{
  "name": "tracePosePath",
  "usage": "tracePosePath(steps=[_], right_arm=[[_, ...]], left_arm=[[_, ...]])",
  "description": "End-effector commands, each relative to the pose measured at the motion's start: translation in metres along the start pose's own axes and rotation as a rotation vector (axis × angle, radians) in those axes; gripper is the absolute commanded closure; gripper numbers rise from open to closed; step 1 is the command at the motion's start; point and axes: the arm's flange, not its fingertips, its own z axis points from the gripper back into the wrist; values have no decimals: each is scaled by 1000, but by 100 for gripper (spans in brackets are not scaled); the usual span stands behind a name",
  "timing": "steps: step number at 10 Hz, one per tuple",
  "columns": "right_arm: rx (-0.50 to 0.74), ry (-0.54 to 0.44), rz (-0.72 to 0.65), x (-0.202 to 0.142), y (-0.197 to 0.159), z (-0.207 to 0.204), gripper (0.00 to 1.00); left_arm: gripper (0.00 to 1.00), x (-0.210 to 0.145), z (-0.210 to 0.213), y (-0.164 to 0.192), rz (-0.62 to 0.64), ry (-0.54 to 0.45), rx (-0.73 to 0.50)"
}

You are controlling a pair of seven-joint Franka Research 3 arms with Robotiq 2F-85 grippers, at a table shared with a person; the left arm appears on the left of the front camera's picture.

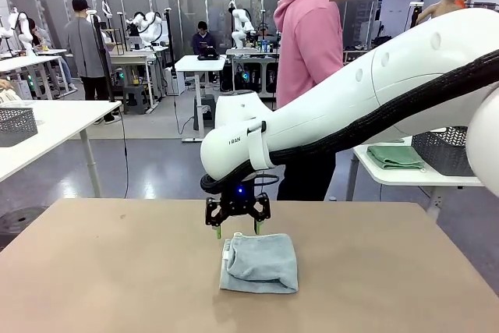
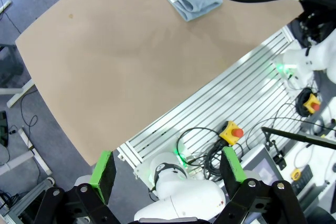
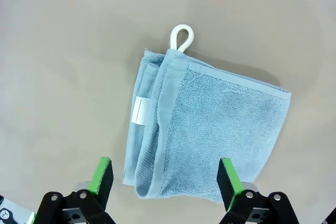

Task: Fold the towels and place them in the basket.
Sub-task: When a person lays out a Towel with hook on the table, fold it in half twice.

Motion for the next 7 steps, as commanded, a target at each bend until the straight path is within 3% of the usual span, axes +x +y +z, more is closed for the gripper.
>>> tracePosePath(steps=[1, 3, 4, 7], right_arm=[[-10, 0, 5, 1, -1, 0, 0], [0, 0, 0, 0, 0, 0, 0], [61, -38, 49, -15, -9, 19, 0], [241, -126, 51, -77, -95, 38, 0]], left_arm=[[0, -1, 0, 1, -6, 8, 11], [0, -1, 0, 1, -6, 8, 11], [0, -1, 0, 1, -6, 8, 11], [0, -1, 0, 1, -6, 8, 11]])
